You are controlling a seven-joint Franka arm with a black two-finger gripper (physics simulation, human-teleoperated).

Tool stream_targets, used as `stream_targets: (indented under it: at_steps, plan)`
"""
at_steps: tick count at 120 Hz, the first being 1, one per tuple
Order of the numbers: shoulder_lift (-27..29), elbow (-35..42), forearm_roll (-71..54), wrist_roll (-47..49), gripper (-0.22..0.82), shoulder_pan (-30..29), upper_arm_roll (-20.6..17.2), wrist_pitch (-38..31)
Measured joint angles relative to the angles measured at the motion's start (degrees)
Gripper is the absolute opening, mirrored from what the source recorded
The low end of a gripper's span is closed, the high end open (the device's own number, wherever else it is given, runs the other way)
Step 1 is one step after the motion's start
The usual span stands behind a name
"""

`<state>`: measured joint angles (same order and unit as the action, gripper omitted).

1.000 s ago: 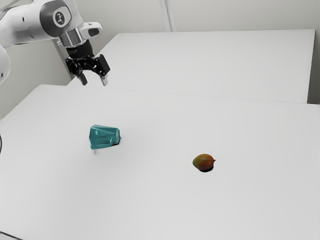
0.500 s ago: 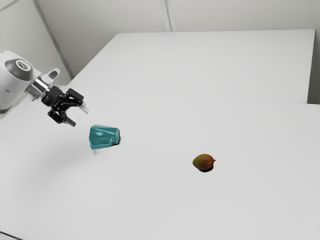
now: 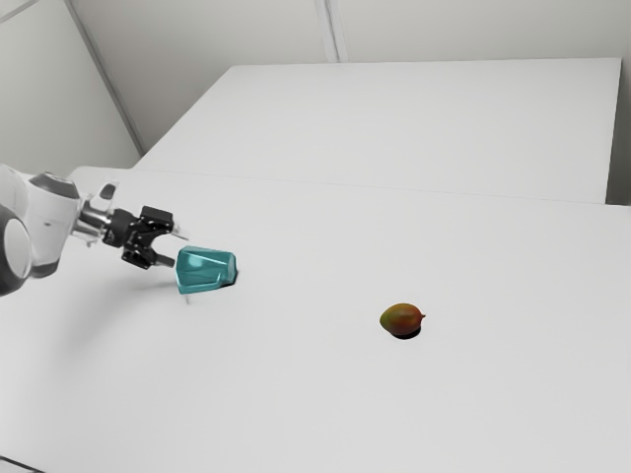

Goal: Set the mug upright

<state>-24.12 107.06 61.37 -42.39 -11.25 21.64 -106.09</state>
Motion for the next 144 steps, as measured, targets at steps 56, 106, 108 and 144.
stream_targets:
  at_steps: [56, 106, 108, 144]
  plan:
    - [-0.9, 1.3, 4.0, -8.9, 0.1, 0.0, -1.5, 3.3]
    - [1.5, 1.1, 3.8, -12.3, -0.15, 0.6, -1.5, 5.0]
    - [1.8, 1.1, 3.7, -12.3, -0.15, 0.6, -1.5, 5.1]
    - [11.6, -1.8, -22.0, -4.9, -0.17, 8.9, -5.1, 3.2]
